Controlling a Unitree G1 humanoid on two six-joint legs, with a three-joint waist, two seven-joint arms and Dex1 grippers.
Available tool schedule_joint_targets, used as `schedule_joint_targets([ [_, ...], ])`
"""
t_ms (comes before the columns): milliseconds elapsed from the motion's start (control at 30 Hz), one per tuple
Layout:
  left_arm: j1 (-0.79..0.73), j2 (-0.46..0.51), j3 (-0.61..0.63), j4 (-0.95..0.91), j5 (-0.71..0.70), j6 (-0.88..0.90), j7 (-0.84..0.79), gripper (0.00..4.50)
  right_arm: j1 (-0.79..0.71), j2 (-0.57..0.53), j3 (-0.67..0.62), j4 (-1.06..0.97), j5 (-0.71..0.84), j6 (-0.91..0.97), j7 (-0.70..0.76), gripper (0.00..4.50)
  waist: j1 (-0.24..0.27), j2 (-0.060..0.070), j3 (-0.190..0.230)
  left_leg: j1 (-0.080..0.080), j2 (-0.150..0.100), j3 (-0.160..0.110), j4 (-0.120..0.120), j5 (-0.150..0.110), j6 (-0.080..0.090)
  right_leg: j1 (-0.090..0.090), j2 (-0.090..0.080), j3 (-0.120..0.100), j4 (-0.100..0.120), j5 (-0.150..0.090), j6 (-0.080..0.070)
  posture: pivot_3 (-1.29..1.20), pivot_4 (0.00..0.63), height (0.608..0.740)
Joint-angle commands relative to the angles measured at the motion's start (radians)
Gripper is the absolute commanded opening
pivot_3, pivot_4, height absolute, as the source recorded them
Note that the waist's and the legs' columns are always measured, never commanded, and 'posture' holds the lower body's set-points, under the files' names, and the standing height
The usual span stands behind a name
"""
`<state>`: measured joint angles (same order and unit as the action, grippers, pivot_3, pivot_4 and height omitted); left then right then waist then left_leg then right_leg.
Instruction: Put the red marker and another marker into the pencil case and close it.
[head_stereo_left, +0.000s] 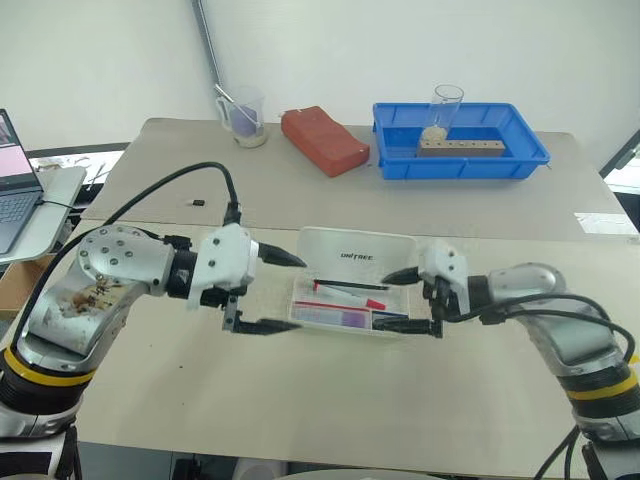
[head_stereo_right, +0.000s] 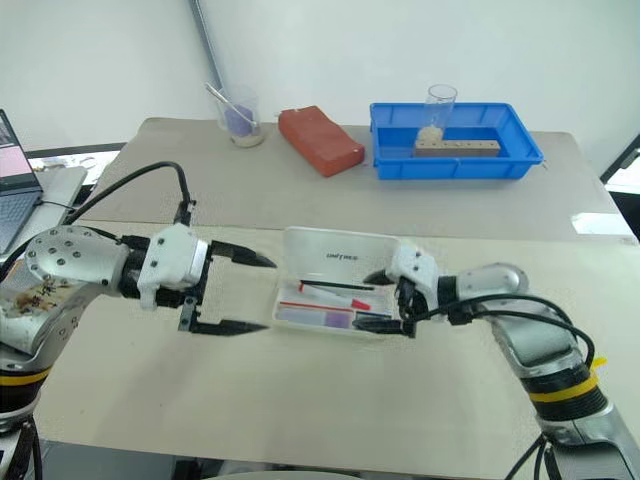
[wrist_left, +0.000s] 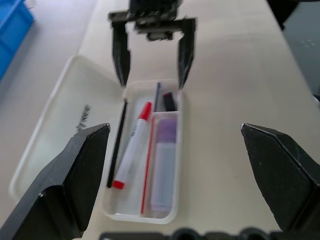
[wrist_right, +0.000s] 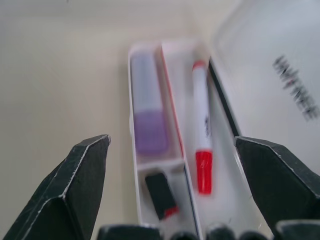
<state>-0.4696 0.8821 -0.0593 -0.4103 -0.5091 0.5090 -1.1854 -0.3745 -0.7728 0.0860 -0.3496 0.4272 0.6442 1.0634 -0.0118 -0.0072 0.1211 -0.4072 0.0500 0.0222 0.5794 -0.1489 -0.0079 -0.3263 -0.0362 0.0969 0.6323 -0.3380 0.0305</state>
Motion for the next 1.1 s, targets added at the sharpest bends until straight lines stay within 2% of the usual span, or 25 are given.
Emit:
schedule_joint_targets([
  [33, -0.037, -0.01, 0.042, 0.089, 0.025, -0.003, 0.049, 4.5, -0.041, 0.009, -0.132, -0.074, 0.071, 0.1, -0.113, 4.43, 0.0, 0.0, 0.0, 0.0, 0.0, 0.0, 0.0, 0.0, 0.0, 0.0, 0.0, 0.0, 0.0, 0.0, 0.0, 0.0, 0.15, 0.74],
  [233, -0.098, -0.068, 0.022, 0.242, 0.079, -0.029, 0.106, 4.5, -0.063, -0.001, -0.189, -0.053, 0.094, 0.15, -0.181, 4.43, 0.003, 0.0, 0.0, 0.0, 0.0, 0.0, -0.001, 0.0, 0.0, -0.001, 0.0, 0.0, 0.0, 0.0, 0.0, 0.0, 0.15, 0.74],
  [267, -0.127, -0.09, 0.02, 0.296, 0.089, -0.02, 0.125, 3.93, -0.056, -0.012, -0.188, -0.06, 0.094, 0.147, -0.175, 4.5, 0.004, 0.0, 0.0, 0.0, 0.0, 0.0, -0.001, 0.0, 0.0, -0.001, 0.0, 0.0, 0.0, 0.0, 0.0, 0.0, 0.15, 0.74],
  [300, -0.164, -0.116, 0.018, 0.363, 0.106, -0.03, 0.142, 3.63, -0.051, -0.027, -0.188, -0.078, 0.093, 0.143, -0.166, 4.5, 0.007, 0.0, 0.0, -0.001, 0.0, 0.0, 0.0, 0.0, 0.0, -0.002, 0.0, 0.0, 0.0, 0.0, 0.0, 0.0, 0.15, 0.74],
  [367, -0.223, -0.158, 0.013, 0.469, 0.137, -0.049, 0.167, 2.69, -0.053, -0.048, -0.201, -0.11, 0.111, 0.163, -0.163, 4.5, 0.008, 0.0, 0.0, -0.002, -0.001, 0.0, 0.0, 0.0, 0.0, -0.002, 0.0, 0.0, 0.0, 0.0, 0.0, 0.0, 0.15, 0.74],
  [533, -0.323, -0.236, -0.036, 0.719, 0.252, -0.195, 0.175, 0.27, -0.067, -0.097, -0.254, -0.204, 0.227, 0.271, -0.178, 4.5, 0.005, 0.0, 0.0, -0.005, -0.001, 0.0, 0.0, 0.0, 0.0, -0.005, 0.0, 0.0, 0.001, 0.0, 0.0, 0.0, 0.15, 0.74],
  [567, -0.349, -0.261, -0.048, 0.775, 0.271, -0.225, 0.176, 0.02, -0.074, -0.103, -0.268, -0.23, 0.261, 0.303, -0.191, 4.5, 0.004, 0.0, 0.0, -0.005, -0.001, 0.0, 0.0, 0.0, 0.0, -0.005, 0.0, 0.0, 0.001, 0.0, 0.0, 0.0, 0.15, 0.74],
  [767, -0.461, -0.381, -0.089, 1.045, 0.35, -0.349, 0.151, 0.02, -0.105, -0.088, -0.289, -0.292, 0.35, 0.374, -0.281, 4.5, 0.003, 0.0, -0.001, -0.007, -0.001, -0.001, 0.001, 0.0, 0.0, -0.007, 0.0, 0.0, 0.002, 0.001, 0.0, 0.0, 0.15, 0.74],
  [1100, -0.549, -0.44, -0.105, 1.263, 0.4, -0.437, 0.0, 0.02, -0.071, -0.132, -0.337, -0.328, 0.461, 0.392, -0.312, 4.5, -0.001, -0.001, 0.0, -0.008, -0.001, -0.001, 0.001, 0.0, 0.0, -0.008, 0.001, 0.0, 0.003, 0.0, 0.0, 0.0, 0.15, 0.74],
])
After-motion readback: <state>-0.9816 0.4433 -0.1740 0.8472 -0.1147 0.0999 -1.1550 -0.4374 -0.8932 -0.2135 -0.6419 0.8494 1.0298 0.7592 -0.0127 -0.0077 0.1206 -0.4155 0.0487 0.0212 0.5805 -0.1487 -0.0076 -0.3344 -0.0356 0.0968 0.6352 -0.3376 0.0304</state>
